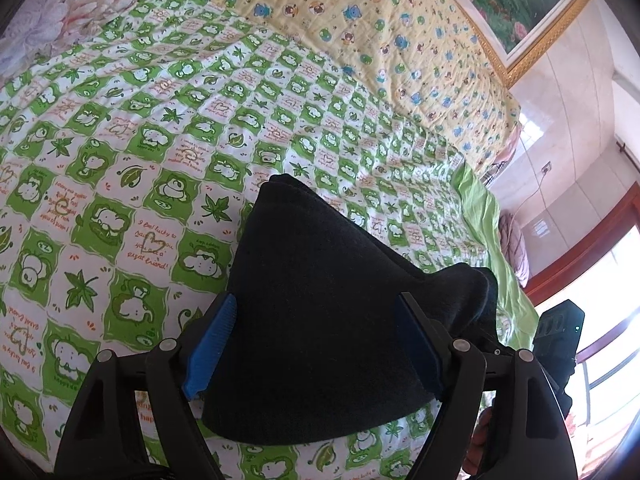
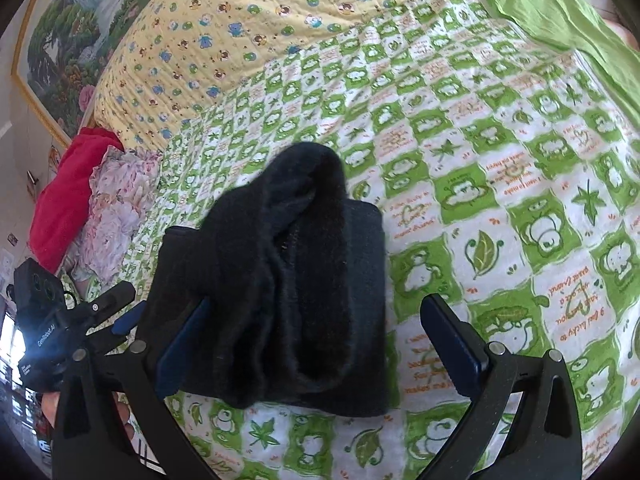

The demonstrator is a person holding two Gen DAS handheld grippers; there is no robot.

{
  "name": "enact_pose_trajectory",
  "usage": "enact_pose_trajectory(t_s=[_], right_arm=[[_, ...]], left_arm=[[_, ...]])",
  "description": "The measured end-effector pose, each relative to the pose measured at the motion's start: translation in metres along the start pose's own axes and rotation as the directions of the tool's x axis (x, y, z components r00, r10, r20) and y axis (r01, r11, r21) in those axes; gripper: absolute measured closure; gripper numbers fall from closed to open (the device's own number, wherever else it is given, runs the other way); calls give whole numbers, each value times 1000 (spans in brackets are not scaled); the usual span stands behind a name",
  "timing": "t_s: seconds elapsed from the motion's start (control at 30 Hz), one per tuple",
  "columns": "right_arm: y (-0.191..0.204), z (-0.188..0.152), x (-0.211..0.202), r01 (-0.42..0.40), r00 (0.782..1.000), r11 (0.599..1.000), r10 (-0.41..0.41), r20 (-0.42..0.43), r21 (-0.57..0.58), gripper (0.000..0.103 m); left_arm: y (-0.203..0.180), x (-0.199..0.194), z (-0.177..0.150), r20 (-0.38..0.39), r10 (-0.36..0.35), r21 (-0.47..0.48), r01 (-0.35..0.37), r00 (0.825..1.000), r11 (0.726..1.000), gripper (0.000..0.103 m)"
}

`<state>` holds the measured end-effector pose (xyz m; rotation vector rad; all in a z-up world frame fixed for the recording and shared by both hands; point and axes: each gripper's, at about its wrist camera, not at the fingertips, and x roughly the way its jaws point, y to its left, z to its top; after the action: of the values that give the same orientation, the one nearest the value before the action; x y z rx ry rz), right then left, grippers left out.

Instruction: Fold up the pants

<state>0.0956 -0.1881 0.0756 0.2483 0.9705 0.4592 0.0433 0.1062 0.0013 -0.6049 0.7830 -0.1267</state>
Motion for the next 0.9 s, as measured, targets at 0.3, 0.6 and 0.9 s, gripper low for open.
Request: enact_pose_trajectory(t_s=[0.3, 0.6, 0.9], right_arm=[[-16, -11, 0, -65, 998, 998, 65, -13, -10, 25], [-13, -16, 7, -129, 991, 991, 128, -31, -27, 35], [-9, -18, 6, -159, 987, 987, 158, -6, -25, 49]], left_arm=[[29, 37, 5, -97, -17, -75, 10, 995, 997, 22], [28, 54, 9, -109, -18, -40, 13, 994, 999, 38], [25, 43, 7, -85, -53, -73, 47, 995, 996, 57]])
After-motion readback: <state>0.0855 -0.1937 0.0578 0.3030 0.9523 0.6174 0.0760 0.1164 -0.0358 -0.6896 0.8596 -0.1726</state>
